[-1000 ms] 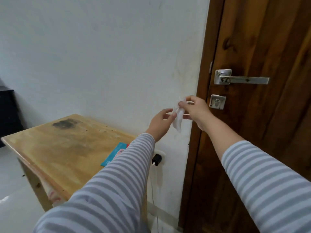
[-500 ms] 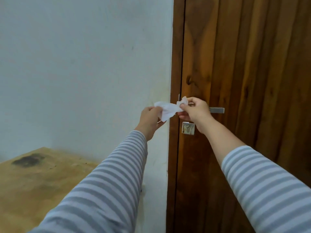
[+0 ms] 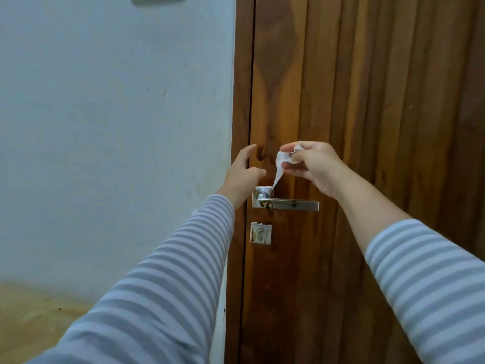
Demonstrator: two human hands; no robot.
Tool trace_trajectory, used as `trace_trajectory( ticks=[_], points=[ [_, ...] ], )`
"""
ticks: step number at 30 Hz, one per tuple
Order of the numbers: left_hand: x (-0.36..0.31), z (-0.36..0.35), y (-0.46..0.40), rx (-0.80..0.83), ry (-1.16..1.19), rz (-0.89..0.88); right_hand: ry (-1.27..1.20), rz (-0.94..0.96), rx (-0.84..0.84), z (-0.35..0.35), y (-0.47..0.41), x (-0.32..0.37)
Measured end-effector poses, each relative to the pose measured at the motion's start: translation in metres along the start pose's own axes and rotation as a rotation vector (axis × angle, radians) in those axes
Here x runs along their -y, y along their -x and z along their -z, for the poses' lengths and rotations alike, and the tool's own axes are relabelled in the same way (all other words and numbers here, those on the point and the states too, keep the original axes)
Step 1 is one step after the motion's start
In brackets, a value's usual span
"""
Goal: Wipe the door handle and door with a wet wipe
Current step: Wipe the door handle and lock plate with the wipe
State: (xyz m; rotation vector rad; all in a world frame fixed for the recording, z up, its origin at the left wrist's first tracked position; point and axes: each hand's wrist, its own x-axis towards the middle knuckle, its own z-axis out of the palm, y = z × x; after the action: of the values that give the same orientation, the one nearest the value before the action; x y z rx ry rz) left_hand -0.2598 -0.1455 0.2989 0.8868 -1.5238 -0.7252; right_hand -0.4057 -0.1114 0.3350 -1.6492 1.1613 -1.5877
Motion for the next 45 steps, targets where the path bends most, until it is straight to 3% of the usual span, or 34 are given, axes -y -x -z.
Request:
trace_trajectory(
  ticks=[4, 8, 12, 18, 22, 26, 29, 32, 34, 37, 45],
  points=[
    [-0.015, -0.004, -0.012, 0.152, 0.060, 0.031, 0.186, 0.060, 0.054, 0.014, -0.015, 0.006],
    [-0.009, -0.008, -0.017, 0.157, -0.021, -0.037, 0.284, 0.113, -0.005, 0.014, -0.022, 0.007],
    [-0.002, -0.009, -0.016, 0.135, 0.032, 0.036, 0.336, 0.149, -0.081, 0.012, -0.025, 0.003],
    [-0.001, -0.010, -0.011, 0.070, 0.459, 0.239, 0.299, 0.036, -0.188, 0.003, -0.029, -0.006],
    [0.001, -0.005, -0.007, 0.055, 0.568, 0.250, 0.341, -0.014, -0.297, 0.001, -0.028, -0.008],
    [0.005, 0.001, -0.008, -0.040, 0.329, 0.172, 0.370, -0.037, -0.331, 0.007, -0.023, -0.004],
    [0.004, -0.003, -0.007, -0.222, 0.063, -0.044, 0.353, -0.102, -0.149, 0.001, -0.017, 0.002],
    [-0.003, -0.009, -0.005, -0.312, -0.057, -0.162, 0.267, -0.193, -0.024, -0.008, -0.012, 0.005],
    [-0.006, -0.012, -0.004, -0.333, -0.085, -0.182, -0.035, -0.244, 0.027, -0.012, -0.007, 0.005],
    [-0.009, -0.017, 0.000, -0.241, -0.070, -0.190, -0.429, -0.292, 0.058, -0.014, -0.006, 0.001],
    [-0.004, -0.005, -0.002, -0.235, 0.042, -0.151, -0.237, -0.208, -0.105, -0.027, -0.015, -0.010]
  ],
)
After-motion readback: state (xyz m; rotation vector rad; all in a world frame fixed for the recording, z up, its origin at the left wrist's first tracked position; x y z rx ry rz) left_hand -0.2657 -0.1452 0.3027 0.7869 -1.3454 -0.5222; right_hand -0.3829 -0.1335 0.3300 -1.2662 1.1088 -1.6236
